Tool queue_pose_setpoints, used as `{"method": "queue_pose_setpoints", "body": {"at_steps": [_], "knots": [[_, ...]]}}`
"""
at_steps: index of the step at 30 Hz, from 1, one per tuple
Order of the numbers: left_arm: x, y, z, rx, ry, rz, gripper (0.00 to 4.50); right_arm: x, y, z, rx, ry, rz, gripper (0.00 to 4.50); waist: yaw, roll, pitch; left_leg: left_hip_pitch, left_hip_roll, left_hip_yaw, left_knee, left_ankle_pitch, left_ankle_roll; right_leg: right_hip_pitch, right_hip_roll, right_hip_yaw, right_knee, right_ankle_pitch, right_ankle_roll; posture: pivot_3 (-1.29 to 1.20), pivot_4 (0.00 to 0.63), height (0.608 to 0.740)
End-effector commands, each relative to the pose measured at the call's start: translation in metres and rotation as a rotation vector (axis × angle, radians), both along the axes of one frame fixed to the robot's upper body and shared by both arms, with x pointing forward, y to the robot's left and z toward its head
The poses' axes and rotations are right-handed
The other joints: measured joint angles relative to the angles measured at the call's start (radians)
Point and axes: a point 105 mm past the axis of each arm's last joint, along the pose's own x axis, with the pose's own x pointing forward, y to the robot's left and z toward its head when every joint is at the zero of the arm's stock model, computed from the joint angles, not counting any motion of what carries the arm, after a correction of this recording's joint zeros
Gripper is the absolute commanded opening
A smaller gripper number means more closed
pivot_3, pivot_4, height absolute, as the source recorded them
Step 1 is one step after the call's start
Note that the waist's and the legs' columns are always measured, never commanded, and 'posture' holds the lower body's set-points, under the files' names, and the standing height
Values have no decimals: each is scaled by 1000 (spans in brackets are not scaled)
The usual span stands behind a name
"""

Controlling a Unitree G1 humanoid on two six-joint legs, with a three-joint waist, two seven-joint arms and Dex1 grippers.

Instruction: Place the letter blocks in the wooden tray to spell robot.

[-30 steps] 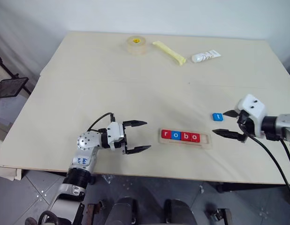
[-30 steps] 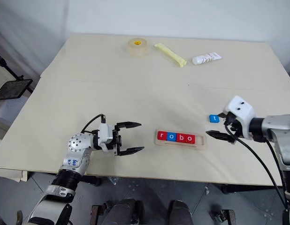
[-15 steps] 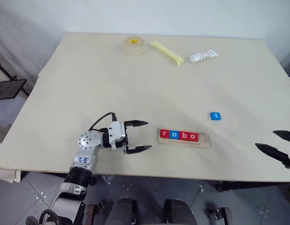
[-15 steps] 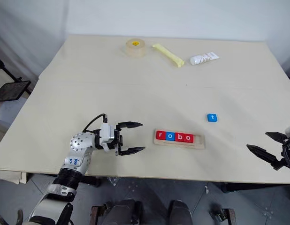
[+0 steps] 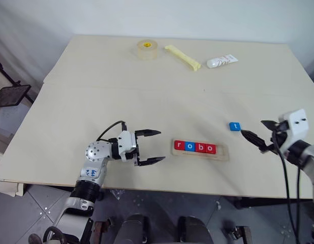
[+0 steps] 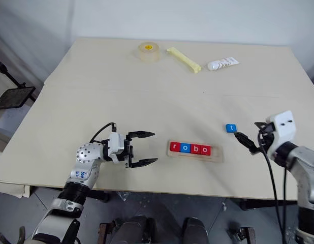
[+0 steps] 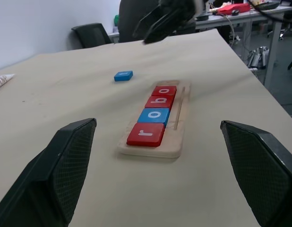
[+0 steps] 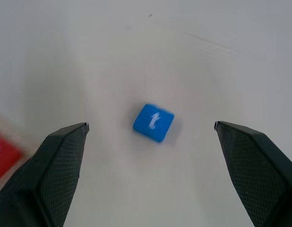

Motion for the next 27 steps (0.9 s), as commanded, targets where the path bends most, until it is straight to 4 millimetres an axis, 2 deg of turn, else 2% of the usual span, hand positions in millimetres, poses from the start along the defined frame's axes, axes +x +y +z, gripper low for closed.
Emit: {"method": "queue_pose_setpoints", "body": {"at_steps": [1, 7, 13, 16, 20, 23, 27], "knots": [[-1, 2, 8, -9, -42, 10, 4500, 16, -1, -3, 19, -35, -77, 4471, -1, 0, 0, 0, 0, 0, 0, 0, 0, 0, 0, 0, 0, 0, 0, 0, 150, 740], [-1, 5, 8, -6, -44, 24, 4500, 33, 7, -23, 67, -13, -96, 4471, -3, 0, 0, -1, 0, 0, -1, 0, 0, -1, 0, -1, 1, 0, 0, 0, 150, 740], [0, 5, 8, -8, -49, 30, 4500, 42, 10, -39, 88, 21, -126, 4471, -6, 0, 0, 0, 0, 0, -1, 0, 0, -1, 0, -1, 1, 0, 0, 0, 150, 740], [1, 5, 8, -7, -50, 34, 4500, 44, 11, -41, 113, 19, -152, 3911, -6, 0, 0, 0, 0, 0, -1, 0, 0, -1, 0, -1, 2, 0, 0, 0, 150, 740], [2, 4, 8, -8, -49, 35, 4500, 45, 9, -45, 105, 24, -184, 2551, -6, 0, 0, 0, 0, 0, -1, 0, 0, -1, 0, -1, 2, 0, 0, 0, 150, 740], [2, 4, 8, -6, -49, 32, 4500, 43, 6, -39, 105, -6, -210, 1504, -5, 0, 0, 0, 0, 0, -1, 0, 0, -1, 0, -1, 2, 0, 0, 0, 150, 740], [2, 4, 8, -3, -49, 29, 4500, 34, 0, -25, 95, -72, -245, 1462, -3, 0, 0, 0, 0, 0, -1, 0, 0, -1, 0, 0, 2, 0, 0, 0, 150, 740]]}}
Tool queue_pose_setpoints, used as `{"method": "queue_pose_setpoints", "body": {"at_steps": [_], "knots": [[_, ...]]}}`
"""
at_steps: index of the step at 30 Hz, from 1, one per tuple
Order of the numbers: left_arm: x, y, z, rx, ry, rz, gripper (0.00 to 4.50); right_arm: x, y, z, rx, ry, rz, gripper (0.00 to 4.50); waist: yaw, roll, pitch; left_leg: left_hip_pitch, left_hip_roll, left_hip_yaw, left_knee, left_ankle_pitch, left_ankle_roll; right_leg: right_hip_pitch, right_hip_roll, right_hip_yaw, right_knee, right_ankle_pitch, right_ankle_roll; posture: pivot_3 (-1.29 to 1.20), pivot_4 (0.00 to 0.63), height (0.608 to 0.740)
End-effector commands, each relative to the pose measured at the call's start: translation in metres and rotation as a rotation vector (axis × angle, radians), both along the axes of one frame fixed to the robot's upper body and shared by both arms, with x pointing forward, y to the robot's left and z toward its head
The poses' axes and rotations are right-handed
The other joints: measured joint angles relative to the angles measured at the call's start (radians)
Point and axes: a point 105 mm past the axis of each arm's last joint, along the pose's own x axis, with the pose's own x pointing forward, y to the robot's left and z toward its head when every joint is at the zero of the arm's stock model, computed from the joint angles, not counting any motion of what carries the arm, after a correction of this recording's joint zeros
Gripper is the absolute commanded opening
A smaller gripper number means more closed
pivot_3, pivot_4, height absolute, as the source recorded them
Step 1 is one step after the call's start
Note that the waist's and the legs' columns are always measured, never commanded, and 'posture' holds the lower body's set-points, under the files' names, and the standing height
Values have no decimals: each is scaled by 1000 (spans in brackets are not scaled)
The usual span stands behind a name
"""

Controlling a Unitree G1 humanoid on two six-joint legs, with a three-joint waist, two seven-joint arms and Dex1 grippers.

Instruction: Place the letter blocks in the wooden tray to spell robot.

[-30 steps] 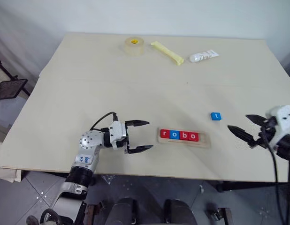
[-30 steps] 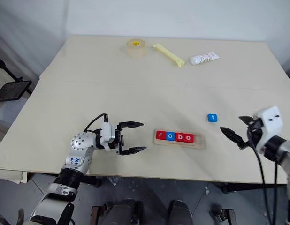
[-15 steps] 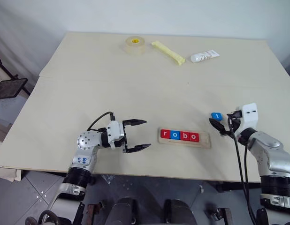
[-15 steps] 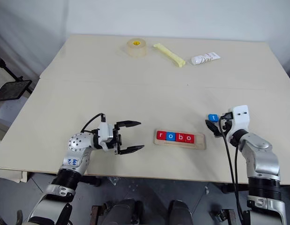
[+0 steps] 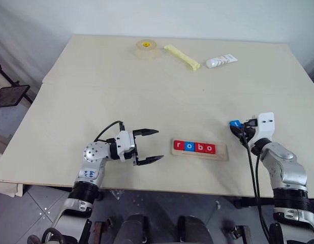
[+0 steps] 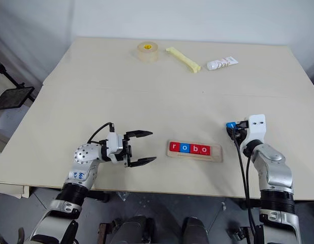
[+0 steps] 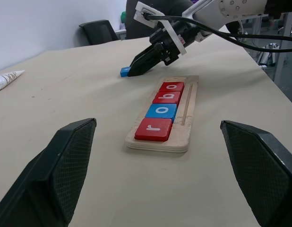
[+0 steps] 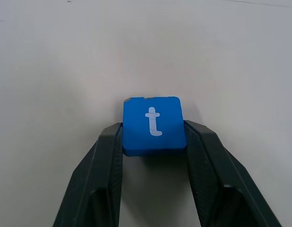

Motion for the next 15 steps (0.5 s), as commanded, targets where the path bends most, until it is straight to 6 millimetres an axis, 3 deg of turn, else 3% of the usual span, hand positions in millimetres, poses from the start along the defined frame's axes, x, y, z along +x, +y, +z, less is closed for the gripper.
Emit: {"method": "queue_pose_setpoints", "body": {"at_steps": [1, 5, 9, 15], "knots": [[0, -1, 9, -4, -44, -12, 4500, -17, -12, 22, -24, -88, -73, 1462, 3, 0, 0, 0, 0, 0, 0, 0, 0, 0, 0, 0, 0, 0, 0, 0, 150, 740], [0, 1, 9, 3, -43, -24, 4500, -49, -6, 25, -20, -95, -123, 1462, 3, 0, 0, -1, 0, -2, -1, 0, 0, -1, 0, 0, 0, 0, 0, 0, 150, 740], [2, 1, 9, 5, -41, -30, 4500, -77, 3, 13, -1, -55, -162, 1462, 2, 0, 0, -1, 0, -1, -1, 0, 0, -1, 0, 0, 0, 0, 0, 0, 150, 740], [2, -2, 10, 6, -39, -56, 4500, -93, 8, 1, 23, -23, -187, 1462, 0, 0, 0, 0, 0, 2, -1, 0, 0, -2, 1, 3, 0, 0, 0, 0, 150, 740]]}}
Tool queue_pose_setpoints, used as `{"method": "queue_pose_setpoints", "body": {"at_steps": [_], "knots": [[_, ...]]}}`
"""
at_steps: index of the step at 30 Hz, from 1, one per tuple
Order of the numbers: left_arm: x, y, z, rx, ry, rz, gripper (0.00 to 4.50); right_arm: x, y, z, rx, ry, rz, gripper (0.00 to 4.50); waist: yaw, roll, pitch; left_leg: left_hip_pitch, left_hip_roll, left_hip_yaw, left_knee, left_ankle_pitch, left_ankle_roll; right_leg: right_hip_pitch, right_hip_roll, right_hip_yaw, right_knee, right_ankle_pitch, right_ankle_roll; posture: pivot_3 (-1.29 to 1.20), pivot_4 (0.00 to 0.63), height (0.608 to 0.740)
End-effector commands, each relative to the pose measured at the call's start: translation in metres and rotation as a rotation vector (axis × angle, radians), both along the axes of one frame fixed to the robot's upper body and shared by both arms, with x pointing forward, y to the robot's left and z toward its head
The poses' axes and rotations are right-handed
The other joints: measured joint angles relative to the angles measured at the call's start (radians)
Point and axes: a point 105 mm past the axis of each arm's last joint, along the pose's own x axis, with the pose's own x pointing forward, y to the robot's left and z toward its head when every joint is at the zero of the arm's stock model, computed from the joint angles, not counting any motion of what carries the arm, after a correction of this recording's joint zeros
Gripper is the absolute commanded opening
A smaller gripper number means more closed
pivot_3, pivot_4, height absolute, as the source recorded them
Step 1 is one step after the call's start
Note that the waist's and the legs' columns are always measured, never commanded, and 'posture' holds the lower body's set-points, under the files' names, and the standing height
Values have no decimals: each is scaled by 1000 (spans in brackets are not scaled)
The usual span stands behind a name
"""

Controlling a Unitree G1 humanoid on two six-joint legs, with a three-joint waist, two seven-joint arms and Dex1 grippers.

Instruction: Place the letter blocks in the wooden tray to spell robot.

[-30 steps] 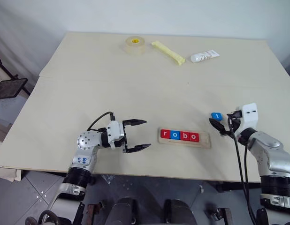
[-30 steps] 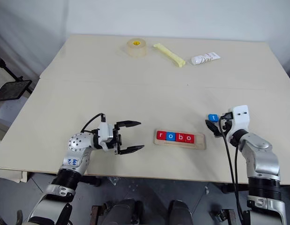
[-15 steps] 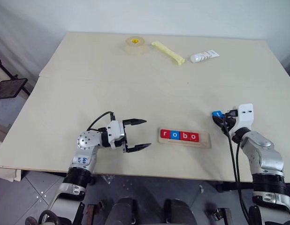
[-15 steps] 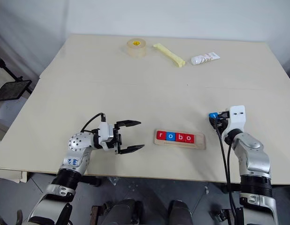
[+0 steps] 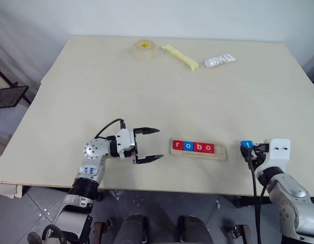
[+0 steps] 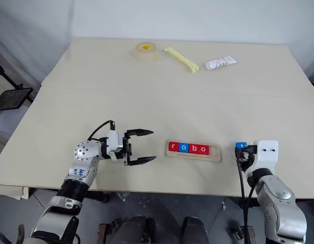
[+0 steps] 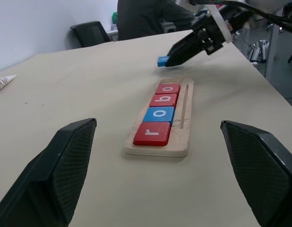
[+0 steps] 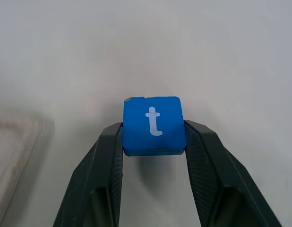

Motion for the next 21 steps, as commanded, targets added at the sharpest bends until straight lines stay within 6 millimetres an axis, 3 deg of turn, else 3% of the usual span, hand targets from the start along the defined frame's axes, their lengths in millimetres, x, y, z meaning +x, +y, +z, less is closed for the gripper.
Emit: {"method": "queue_pose_setpoints", "body": {"at_steps": [1, 5, 10, 15, 21], "knots": [[0, -1, 8, -16, -33, -21, 4500, -7, 2, 12, -3, -50, -2, 1462, 0, 0, 0, 0, 0, 0, 0, 0, 0, 0, 0, 0, 0, 0, 0, 0, 150, 740], [1, -1, 9, -12, -36, -27, 4500, -10, 3, 14, -4, -63, 12, 2871, 3, 0, 0, 0, 0, 0, 0, 0, 0, 0, 0, 1, 0, 0, 0, 0, 150, 740], [-1, 0, 9, -8, -34, -31, 4500, -23, 9, 20, -67, -22, 189, 4479, 2, 0, 0, 0, 0, 0, 0, 0, 0, 0, 0, 1, 0, 0, 0, 0, 150, 740], [-3, 1, 7, -3, -28, -34, 4500, -31, 4, 27, -237, 83, 469, 4479, 3, 0, 0, 0, 0, 1, 0, 0, 1, 0, 0, 1, -2, 0, 0, 0, 150, 740], [-5, 0, 5, -4, -24, -38, 4500, -20, -16, 39, -413, 200, 715, 4479, 3, 0, 0, 1, 1, 3, 0, 0, 1, 1, 0, 1, -3, 0, 0, 0, 150, 740]]}}
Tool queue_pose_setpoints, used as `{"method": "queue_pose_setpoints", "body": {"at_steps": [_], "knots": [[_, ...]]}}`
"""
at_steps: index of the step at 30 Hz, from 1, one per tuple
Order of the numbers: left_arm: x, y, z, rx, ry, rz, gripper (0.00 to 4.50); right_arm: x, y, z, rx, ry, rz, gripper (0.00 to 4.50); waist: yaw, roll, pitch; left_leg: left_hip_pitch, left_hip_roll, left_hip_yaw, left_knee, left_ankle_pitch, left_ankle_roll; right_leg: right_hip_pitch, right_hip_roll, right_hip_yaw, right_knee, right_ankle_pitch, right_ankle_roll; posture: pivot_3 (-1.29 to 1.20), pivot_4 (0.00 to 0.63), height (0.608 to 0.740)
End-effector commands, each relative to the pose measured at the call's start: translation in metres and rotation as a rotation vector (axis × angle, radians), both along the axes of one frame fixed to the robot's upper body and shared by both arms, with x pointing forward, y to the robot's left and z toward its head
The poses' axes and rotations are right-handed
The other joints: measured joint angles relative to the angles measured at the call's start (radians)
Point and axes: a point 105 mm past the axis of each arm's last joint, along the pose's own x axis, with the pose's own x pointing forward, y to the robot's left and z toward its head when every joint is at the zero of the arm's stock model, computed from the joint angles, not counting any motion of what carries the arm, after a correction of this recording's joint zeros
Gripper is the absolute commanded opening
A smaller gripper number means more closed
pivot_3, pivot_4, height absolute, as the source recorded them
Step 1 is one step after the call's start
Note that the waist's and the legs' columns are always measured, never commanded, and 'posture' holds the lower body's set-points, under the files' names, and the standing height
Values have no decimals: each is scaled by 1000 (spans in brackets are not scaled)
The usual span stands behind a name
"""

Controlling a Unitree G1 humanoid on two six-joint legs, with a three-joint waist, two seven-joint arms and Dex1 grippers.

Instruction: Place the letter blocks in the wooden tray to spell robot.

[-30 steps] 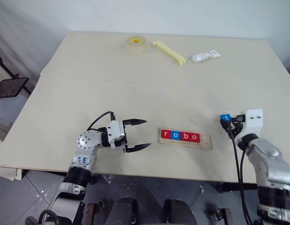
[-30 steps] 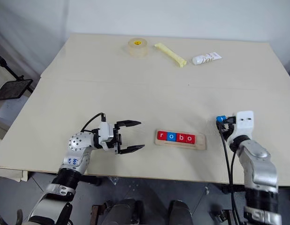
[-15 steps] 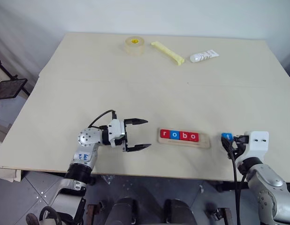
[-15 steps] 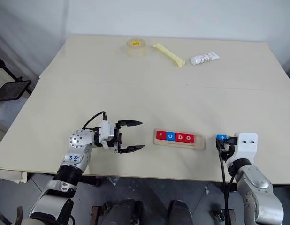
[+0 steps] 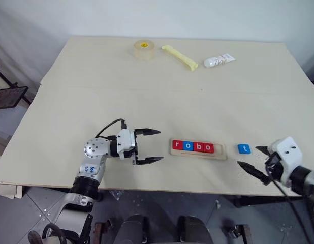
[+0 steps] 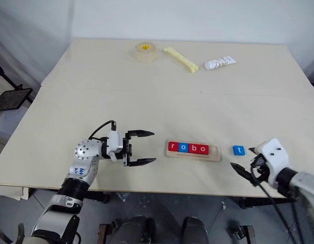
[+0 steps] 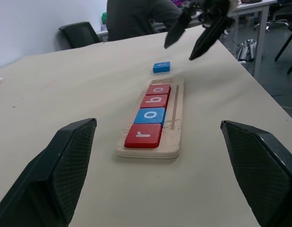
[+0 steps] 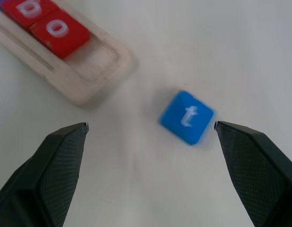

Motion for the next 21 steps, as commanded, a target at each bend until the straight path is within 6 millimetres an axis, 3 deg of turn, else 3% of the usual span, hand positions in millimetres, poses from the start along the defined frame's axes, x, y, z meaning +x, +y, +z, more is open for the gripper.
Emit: {"method": "queue_pose_setpoints", "body": {"at_steps": [1, 10, 18, 21], "knots": [[-3, 0, 6, -19, -23, -5, 4500, 5, -5, 8, -66, 21, 118, 4479, 1, 0, 0, 0, 0, -1, 0, 0, 0, 0, 0, -1, 0, 0, 0, 0, 150, 740], [-10, 2, 2, -23, -17, 6, 4500, 33, -29, -2, -314, 203, 392, 4479, -2, -1, 0, -1, 0, -1, 1, 0, 0, 1, -1, -2, -1, 0, 0, 0, 150, 740], [-15, 5, 1, -31, -16, 32, 4500, 56, -28, -8, -358, 246, 477, 4479, -3, -1, 0, -2, 0, -2, 1, 0, 0, 1, -1, -4, -2, 0, 0, 0, 150, 740], [-17, 6, 1, -35, -17, 48, 4500, 62, -23, -8, -346, 237, 495, 3841, -3, -1, 0, -2, 0, -2, 1, 0, 0, 1, -1, -4, -1, 0, 0, 0, 150, 740]]}}
